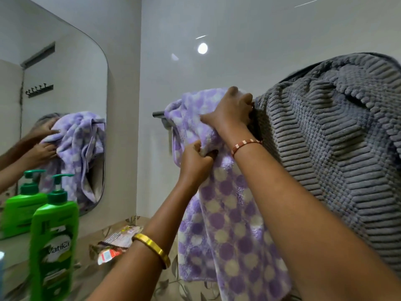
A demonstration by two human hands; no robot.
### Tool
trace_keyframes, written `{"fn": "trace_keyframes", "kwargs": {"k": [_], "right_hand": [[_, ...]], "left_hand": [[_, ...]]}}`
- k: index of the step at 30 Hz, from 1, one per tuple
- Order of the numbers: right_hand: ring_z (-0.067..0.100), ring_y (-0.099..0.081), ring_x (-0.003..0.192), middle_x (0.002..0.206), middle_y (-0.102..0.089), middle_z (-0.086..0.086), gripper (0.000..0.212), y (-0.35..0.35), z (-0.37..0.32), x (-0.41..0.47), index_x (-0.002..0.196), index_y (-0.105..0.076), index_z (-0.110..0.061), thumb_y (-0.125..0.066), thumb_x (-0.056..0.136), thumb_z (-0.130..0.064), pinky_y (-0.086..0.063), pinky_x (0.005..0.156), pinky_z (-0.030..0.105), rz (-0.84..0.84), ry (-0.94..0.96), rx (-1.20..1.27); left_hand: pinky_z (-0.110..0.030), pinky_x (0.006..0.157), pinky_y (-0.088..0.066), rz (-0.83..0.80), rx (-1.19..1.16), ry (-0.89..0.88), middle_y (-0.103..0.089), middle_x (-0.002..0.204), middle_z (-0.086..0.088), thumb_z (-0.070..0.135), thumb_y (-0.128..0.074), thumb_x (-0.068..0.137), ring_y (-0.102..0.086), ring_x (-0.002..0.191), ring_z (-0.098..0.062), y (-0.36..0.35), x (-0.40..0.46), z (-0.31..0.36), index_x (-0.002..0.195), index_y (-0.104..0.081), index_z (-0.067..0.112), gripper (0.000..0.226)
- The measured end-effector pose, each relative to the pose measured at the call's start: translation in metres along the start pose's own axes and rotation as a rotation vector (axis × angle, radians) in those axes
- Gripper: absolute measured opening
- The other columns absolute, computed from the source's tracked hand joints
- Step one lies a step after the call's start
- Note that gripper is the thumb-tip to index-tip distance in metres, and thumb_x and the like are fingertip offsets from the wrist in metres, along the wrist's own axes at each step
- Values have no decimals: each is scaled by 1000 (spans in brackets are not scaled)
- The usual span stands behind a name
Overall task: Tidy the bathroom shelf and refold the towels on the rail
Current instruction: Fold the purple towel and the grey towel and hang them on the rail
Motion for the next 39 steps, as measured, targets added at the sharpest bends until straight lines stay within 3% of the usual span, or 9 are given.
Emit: {"fn": "trace_keyframes", "kwargs": {"k": [4, 9, 12, 16, 20, 24, 29, 33, 39], "right_hand": [[39, -46, 118, 131, -38, 30, 73, 0, 0, -1, 132, -24, 0, -70, 77, -16, -47, 86, 34, 42, 70, 105], [37, -57, 106, 123, -53, 21, 62, 15, 10, -19, 127, -31, -5, -67, 77, -20, -47, 77, 36, 104, 131, 200], [38, -58, 100, 116, -57, 20, 69, 19, 29, -49, 132, -31, -10, -67, 73, -20, -50, 78, 39, 137, 137, 313], [35, -58, 99, 111, -59, 19, 64, 21, 56, -102, 123, -43, -7, -69, 65, -11, -40, 78, 29, 215, 155, 463], [30, -57, 102, 112, -59, 15, 64, 20, 77, -129, 121, -48, -8, -72, 62, -9, -39, 82, 25, 173, 169, 516], [30, -51, 106, 115, -50, 14, 77, 28, 104, -141, 125, -45, -9, -77, 55, -13, -35, 89, 21, 215, 116, 459], [28, -45, 126, 135, -44, 17, 112, 21, 118, -144, 143, -23, -8, -84, 49, -17, -38, 105, 37, 43, 109, 547], [17, -62, 106, 116, -64, 2, 85, 29, 139, -163, 126, -45, -24, -79, 49, -16, -51, 90, 42, 51, 70, 667], [-6, -63, 86, 96, -68, -19, 62, 46, 175, -207, 112, -57, -28, -73, 54, -18, -50, 72, 17, 102, 24, 645]], "left_hand": [[-41, 74, -52, -65, 123, -90, -67, 83, -17, 4, -58, 80, -63, 81, -26, -2, -1, 13, 87, -59, -5, 12], [-3, 62, -39, -55, -83, -165, -59, 66, 18, 15, -58, 79, -52, 63, 10, 29, 9, 28, 74, -65, 4, 14], [-15, 69, -41, 95, -273, -33, -64, 72, 21, 19, -43, 91, -53, 61, 20, 56, 21, 14, 82, -59, 20, 18], [-25, 57, -41, -145, -453, 309, -65, 68, 8, 59, -41, 86, -58, 59, -10, 26, 21, -12, 95, -61, 30, 36], [-41, 98, -44, -247, -709, 264, -59, 127, -10, 54, -48, 85, -57, 116, -24, -8, 18, 1, 131, -47, 15, 60], [-39, 92, -49, -224, -692, 313, -69, 108, -10, 28, -54, 87, -62, 105, -26, -29, 1, -3, 111, -63, 12, 31], [-32, 78, -52, -307, -752, 380, -72, 78, -7, 29, -56, 76, -66, 79, -23, -54, -33, -4, 79, -72, 16, 21], [-38, 82, -52, -287, -889, 425, -70, 90, -11, 30, -56, 79, -64, 90, -28, -59, -69, -10, 102, -64, 10, 32], [-36, 81, -56, -310, -1097, 483, -73, 98, -5, 32, -53, 82, -68, 95, -21, -73, -130, -20, 108, -59, 13, 33]]}}
Point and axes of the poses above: each hand's wrist, its own x-axis towards the middle knuckle, its own y-axis out of the back of the hand, z = x × y, the point moved 9 cm from there along x, towards the middle knuckle
